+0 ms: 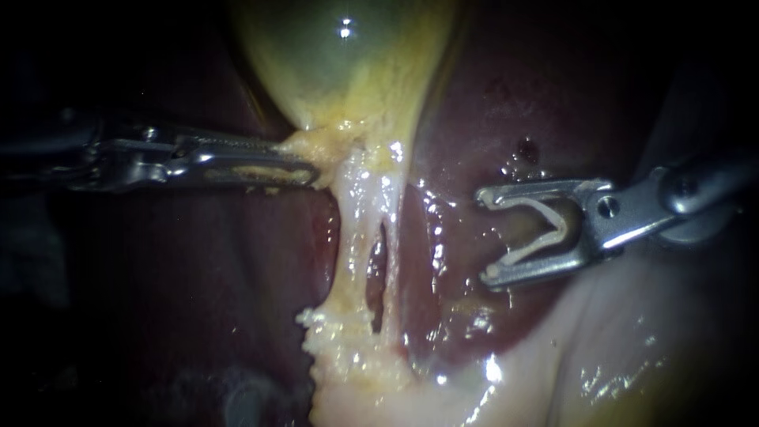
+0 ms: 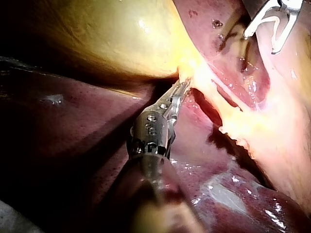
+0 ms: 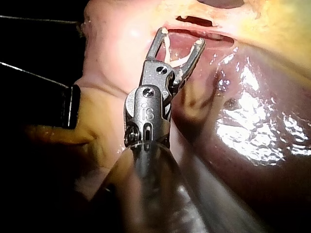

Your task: Clipping third clip left tube

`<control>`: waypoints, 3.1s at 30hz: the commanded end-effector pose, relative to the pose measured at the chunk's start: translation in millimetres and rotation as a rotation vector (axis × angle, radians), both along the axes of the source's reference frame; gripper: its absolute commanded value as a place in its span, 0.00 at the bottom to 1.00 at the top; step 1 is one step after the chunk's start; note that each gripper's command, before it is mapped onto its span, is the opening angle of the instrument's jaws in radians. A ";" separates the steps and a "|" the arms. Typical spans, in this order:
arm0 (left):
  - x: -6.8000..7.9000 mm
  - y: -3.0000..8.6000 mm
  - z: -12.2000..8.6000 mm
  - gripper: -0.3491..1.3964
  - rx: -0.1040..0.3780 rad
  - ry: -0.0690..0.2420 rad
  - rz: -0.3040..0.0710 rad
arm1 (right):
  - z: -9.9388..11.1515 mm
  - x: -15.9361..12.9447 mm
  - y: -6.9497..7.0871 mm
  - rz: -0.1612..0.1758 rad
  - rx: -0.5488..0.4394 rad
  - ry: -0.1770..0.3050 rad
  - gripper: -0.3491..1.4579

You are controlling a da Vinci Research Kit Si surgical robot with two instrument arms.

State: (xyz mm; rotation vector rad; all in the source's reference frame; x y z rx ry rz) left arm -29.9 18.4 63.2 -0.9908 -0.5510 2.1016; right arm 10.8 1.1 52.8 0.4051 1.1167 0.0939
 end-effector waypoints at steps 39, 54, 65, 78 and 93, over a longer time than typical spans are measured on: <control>6.1 3.9 -6.9 0.00 -0.016 -0.016 -0.067 | 1.8 6.3 -1.7 0.076 0.148 0.003 0.47; 6.0 3.7 -7.0 0.00 -0.021 -0.020 -0.075 | 7.0 13.9 -3.8 0.109 0.253 -0.023 0.47; 5.9 3.7 -7.0 0.00 -0.021 -0.020 -0.076 | 11.0 14.3 -3.4 0.134 0.284 -0.048 0.46; 5.7 3.6 -7.1 0.00 -0.018 -0.022 -0.073 | 12.8 15.6 -2.2 0.158 0.338 -0.067 0.46; 5.6 3.6 -7.1 0.00 -0.018 -0.022 -0.074 | 14.1 19.3 -2.8 0.175 0.469 -0.018 0.46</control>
